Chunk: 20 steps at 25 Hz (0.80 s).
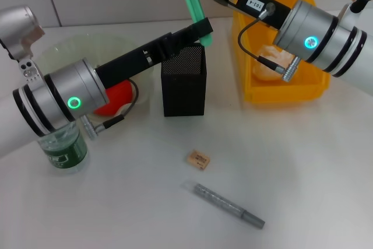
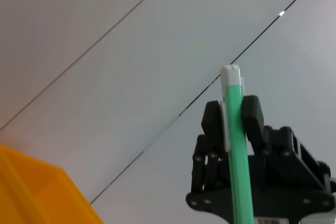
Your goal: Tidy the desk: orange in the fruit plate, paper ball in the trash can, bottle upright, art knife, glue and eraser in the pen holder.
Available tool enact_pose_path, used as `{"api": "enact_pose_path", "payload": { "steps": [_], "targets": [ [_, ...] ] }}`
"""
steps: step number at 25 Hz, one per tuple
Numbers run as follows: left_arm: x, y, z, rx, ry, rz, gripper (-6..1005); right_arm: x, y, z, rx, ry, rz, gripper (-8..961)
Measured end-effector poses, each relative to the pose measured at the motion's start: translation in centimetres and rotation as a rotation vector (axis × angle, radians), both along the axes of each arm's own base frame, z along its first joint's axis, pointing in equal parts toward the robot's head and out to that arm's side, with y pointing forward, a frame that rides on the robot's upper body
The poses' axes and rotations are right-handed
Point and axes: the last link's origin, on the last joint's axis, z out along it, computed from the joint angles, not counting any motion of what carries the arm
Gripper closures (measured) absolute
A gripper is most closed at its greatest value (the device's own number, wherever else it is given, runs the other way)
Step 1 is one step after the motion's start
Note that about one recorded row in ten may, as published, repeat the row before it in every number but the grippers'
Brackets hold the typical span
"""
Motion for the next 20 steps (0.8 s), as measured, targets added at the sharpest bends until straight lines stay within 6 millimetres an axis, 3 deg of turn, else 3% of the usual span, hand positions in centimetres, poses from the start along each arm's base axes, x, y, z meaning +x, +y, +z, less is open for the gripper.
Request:
{"api": "enact_pose_path", "payload": {
  "steps": [9, 15, 20],
  "targets": [
    [0.4, -0.1, -0.1, 0.003, 0.006, -0.030, 905, 0.0, 0.0, 0.1, 0.000, 0.005, -0.002, 631],
    [0.7, -0.2, -0.3, 0.003, 0.022, -0.056, 905, -0.1, -0.2, 0.6, 0.001, 0.021, 0.022, 485],
    [0.7, -0.3, -0.4, 0.025, 0.047, -0.085, 904, 1.1, -1.3, 3.0, 0.013, 0.066, 0.046, 302]
  ]
}}
